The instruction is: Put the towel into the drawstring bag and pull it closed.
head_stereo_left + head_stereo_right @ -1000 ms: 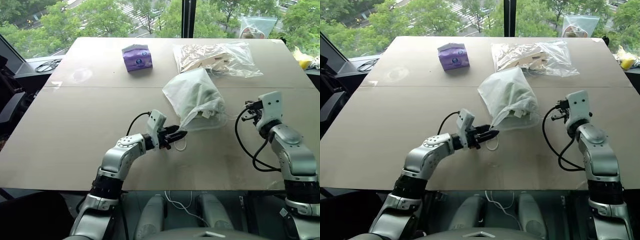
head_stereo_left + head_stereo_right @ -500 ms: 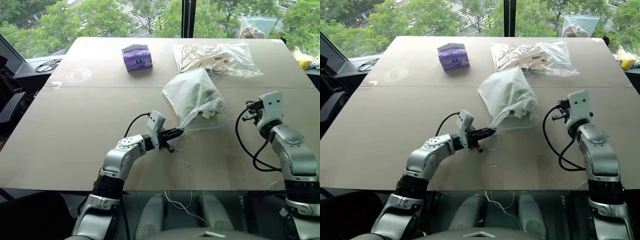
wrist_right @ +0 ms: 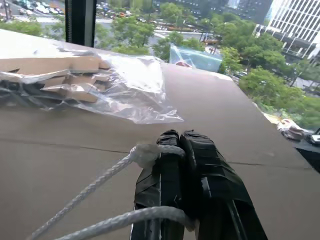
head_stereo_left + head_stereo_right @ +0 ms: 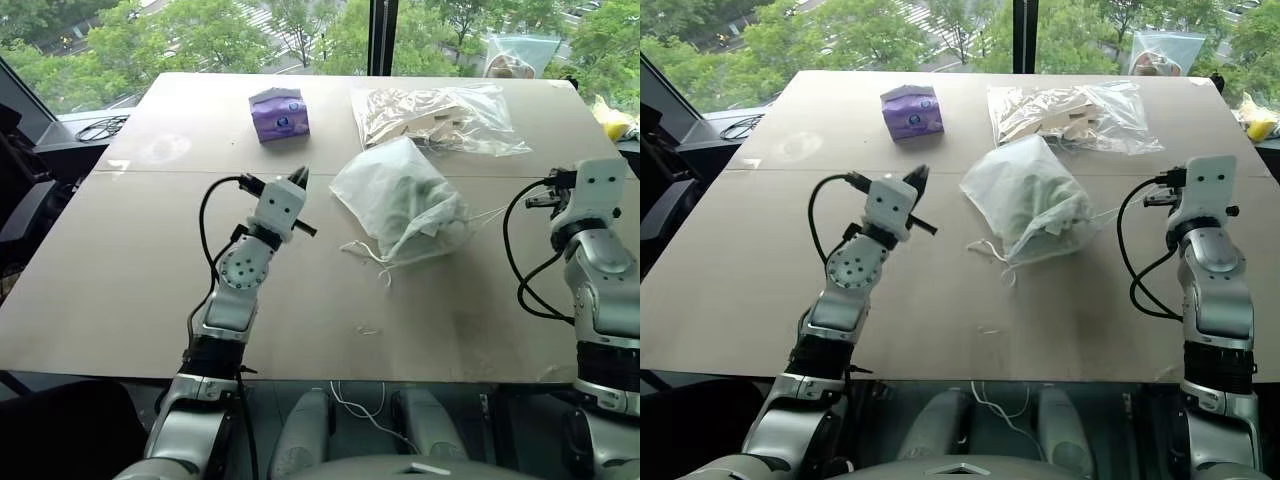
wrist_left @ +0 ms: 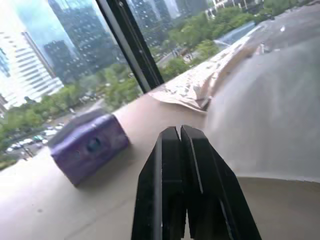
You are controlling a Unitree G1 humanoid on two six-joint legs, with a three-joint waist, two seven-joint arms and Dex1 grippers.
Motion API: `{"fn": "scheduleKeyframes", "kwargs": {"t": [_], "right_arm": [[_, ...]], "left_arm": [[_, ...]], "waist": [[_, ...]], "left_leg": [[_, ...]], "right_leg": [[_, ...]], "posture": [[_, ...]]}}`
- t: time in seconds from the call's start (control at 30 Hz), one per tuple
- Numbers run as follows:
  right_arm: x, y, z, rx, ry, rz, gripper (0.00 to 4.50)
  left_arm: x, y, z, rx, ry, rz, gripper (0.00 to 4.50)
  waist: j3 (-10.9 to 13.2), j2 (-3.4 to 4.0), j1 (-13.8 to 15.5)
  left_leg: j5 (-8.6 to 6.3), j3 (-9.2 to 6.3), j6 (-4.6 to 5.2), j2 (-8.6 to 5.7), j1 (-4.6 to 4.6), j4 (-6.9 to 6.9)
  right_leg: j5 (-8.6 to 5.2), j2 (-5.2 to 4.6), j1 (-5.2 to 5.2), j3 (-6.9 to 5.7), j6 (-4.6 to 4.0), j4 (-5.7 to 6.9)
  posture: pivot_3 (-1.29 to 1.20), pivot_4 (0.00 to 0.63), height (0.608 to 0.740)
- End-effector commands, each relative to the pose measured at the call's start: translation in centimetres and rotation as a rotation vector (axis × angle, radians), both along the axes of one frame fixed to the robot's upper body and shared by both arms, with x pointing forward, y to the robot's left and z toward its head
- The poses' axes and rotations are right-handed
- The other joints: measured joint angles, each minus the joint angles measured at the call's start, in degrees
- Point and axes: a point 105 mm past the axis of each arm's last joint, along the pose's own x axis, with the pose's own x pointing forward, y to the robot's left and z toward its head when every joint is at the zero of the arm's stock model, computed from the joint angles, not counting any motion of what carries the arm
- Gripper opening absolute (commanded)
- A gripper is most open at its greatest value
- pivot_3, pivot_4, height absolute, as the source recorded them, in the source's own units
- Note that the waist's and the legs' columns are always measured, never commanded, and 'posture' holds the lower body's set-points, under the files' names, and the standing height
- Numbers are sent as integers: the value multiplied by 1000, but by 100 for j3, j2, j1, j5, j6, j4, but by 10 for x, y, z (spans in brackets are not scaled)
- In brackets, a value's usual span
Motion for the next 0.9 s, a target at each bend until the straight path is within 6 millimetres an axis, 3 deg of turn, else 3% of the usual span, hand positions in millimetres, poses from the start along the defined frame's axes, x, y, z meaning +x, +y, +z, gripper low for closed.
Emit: {"fn": "scheduleKeyframes", "kwargs": {"t": [0.03,0.1,0.23,0.27,0.33,0.37,0.5,0.7,0.9], "right_arm": [[-5,-16,29,14,-139,-100,0],[-3,-15,33,22,-151,-98,0],[2,-2,29,27,-140,-52,0],[2,0,27,29,-135,-46,0],[2,3,23,32,-124,-39,0],[2,4,22,34,-120,-36,0],[3,9,19,38,-110,-22,0],[3,12,17,36,-106,-14,0],[1,11,16,37,-102,-18,0]], "left_arm": [[-5,10,27,-16,-149,72,90],[0,8,19,-39,-91,46,90],[2,-29,-56,-112,345,-240,90],[-11,-44,-76,-82,461,-363,90],[-38,-65,-107,-6,639,-567,578],[-46,-71,-111,-13,683,-627,749],[-52,-86,-119,-43,814,-737,2535],[-54,-109,-125,-12,920,-851,2535],[-49,-130,-131,91,907,-856,2535]], "waist": [[0,0,10],[0,0,16],[-2,3,13],[-1,3,10],[-1,4,-37],[-1,5,-68],[-1,7,-91],[-2,8,-112],[-3,10,-74]], "left_leg": [[0,1,0,0,0,-2],[0,1,0,0,0,-3],[0,2,0,0,0,-3],[0,4,0,-1,1,-3],[0,3,1,0,0,-3],[0,3,1,1,2,-7],[0,-2,1,2,4,-3],[1,-2,3,2,8,7],[1,-3,3,1,6,4]], "right_leg": [[0,0,0,1,0,-1],[0,0,0,0,0,-1],[0,0,0,-1,0,1],[0,0,1,0,0,2],[0,1,-1,-1,-1,3],[-1,2,-1,0,-2,4],[-1,3,0,-4,-2,7],[-1,7,4,-2,0,12],[0,6,5,-1,-1,8]], "posture": [[0,150,740],[0,150,740],[0,150,740],[0,150,740],[0,150,740],[0,150,740],[0,150,740],[0,150,740],[0,150,740]]}}
